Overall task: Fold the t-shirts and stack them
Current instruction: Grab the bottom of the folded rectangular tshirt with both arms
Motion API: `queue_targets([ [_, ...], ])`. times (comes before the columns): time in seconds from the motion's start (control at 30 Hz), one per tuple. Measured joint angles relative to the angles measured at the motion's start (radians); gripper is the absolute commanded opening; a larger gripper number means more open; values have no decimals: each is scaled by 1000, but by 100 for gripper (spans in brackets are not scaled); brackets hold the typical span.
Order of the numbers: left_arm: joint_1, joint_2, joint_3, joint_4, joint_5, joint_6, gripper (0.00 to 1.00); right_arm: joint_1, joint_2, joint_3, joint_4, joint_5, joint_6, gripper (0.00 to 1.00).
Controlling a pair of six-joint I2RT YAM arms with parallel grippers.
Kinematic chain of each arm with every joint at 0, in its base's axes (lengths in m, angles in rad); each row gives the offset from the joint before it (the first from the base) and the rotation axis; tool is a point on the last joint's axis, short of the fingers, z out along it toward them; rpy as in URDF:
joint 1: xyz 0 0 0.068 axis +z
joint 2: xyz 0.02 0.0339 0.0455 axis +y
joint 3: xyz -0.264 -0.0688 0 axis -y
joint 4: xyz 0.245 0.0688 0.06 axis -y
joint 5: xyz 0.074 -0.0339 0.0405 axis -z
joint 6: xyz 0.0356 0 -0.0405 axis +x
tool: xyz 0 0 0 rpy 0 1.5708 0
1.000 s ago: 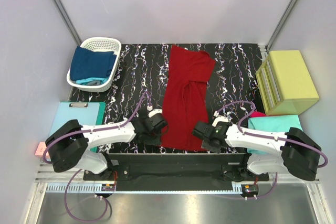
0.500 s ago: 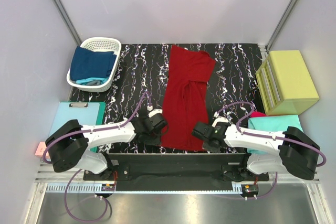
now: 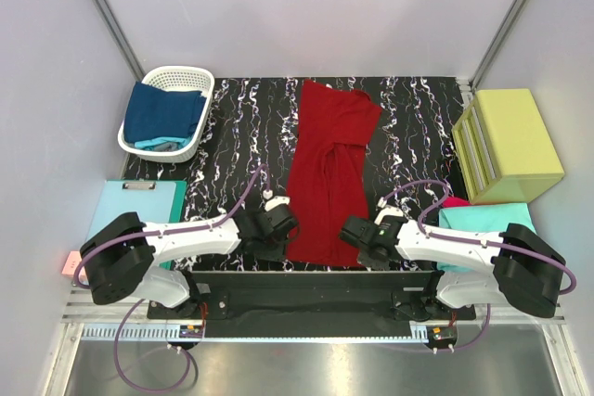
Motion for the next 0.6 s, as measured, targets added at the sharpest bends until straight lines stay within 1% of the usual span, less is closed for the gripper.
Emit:
queue_targets([
  [0.03,-3,-1,2,-3,-1,2,49,0,1,0,0,0,-1,22],
  [0.07,-6,-1,5,-7,-1,0,50,0,2,0,2,0,0,32],
  [0.1,-8,-1,7,-8,-2,3,52,0,3,0,1,0,-1,37],
  [0.2,-10,1,9,-11,-1,5,52,0,5,2,-10,1,-6,46],
  [0.3,-10,4,13,-13,-1,5,48,1,5,3,-20,2,-11,48],
  [0.33,-10,8,15,-14,-2,6,45,1,4,3,-23,3,-11,49],
  [0.47,-10,14,19,-15,-4,8,41,1,-3,3,-27,5,-11,50],
  [0.53,-10,16,20,-14,-5,8,39,1,-8,3,-27,6,-11,50],
  [0.6,-10,18,20,-14,-5,8,36,1,-8,3,-27,8,-11,47],
])
